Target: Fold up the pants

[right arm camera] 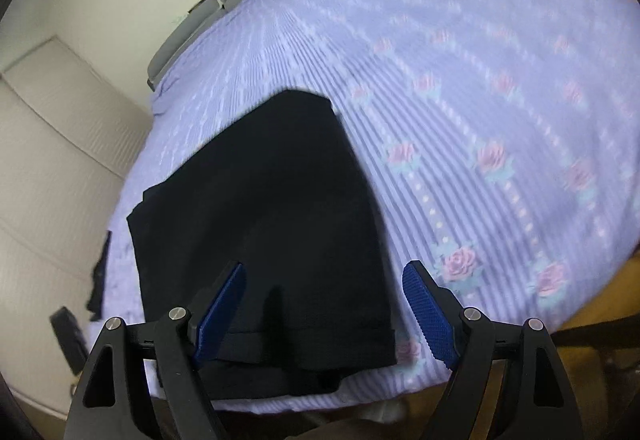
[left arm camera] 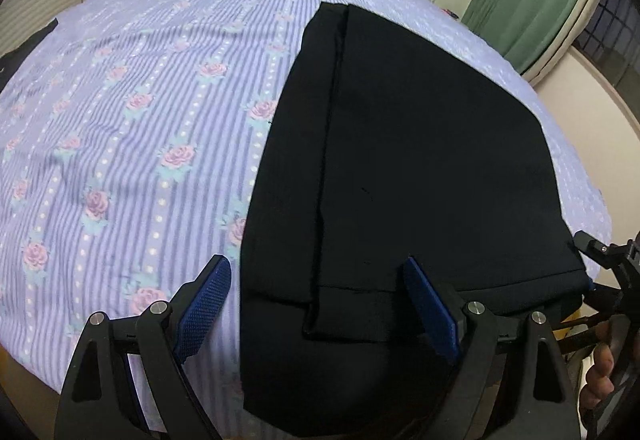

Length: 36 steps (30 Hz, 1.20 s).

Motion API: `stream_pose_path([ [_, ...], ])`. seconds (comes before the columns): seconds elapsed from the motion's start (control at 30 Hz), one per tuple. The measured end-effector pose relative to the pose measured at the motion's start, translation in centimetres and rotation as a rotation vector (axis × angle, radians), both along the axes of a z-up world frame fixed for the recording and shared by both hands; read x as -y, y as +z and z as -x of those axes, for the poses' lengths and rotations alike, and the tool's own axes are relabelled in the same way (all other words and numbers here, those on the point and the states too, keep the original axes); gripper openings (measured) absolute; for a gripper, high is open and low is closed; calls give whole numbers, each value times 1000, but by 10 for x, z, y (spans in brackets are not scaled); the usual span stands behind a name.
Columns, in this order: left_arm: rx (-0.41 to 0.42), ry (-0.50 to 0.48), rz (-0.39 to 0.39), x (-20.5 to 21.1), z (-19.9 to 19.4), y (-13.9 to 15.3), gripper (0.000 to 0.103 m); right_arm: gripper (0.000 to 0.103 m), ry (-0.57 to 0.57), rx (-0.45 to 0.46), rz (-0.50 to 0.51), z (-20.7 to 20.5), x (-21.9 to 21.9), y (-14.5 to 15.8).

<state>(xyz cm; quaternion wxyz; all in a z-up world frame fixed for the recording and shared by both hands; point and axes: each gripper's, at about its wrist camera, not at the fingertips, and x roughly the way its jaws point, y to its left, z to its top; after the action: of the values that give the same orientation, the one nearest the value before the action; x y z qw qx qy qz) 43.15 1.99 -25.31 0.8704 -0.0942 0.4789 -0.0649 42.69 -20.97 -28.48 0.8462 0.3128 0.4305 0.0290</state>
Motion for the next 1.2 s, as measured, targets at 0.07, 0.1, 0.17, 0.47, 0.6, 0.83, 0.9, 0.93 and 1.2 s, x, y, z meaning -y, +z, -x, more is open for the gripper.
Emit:
stream_pose_path([
  [0.07,-5,1,1,-1,-1,-4,95,82,18,-14,-49,-3,2,-12],
  [0.1,-9,3,11,-2,-2,-7,96,82,34,-14,-79,-4,2,-17],
  [0.17,-18,4,28,1,-5,-10,99,82,75,3,-123,-7,-1,-23],
  [0.47,0,19,102,1,-14,-17,102,82,178,48,-276,-30,-15,-39],
  [0.6,-7,24,163,1,-16,-16,83,74,207,71,-275,-38,-27,-35],
  [0.83,31,65,165,-2,-15,-17,47,45,216,44,-291,-46,-33,-49],
  [0.9,39,49,154,1,-15,-13,29,41,209,60,-289,-45,-35,-47],
  [0.93,45,37,153,2,-17,-10,27,36,213,75,-267,-43,-39,-42],
  [1.2,76,12,156,-7,-29,23,19,27,233,171,-236,-47,-63,10],
])
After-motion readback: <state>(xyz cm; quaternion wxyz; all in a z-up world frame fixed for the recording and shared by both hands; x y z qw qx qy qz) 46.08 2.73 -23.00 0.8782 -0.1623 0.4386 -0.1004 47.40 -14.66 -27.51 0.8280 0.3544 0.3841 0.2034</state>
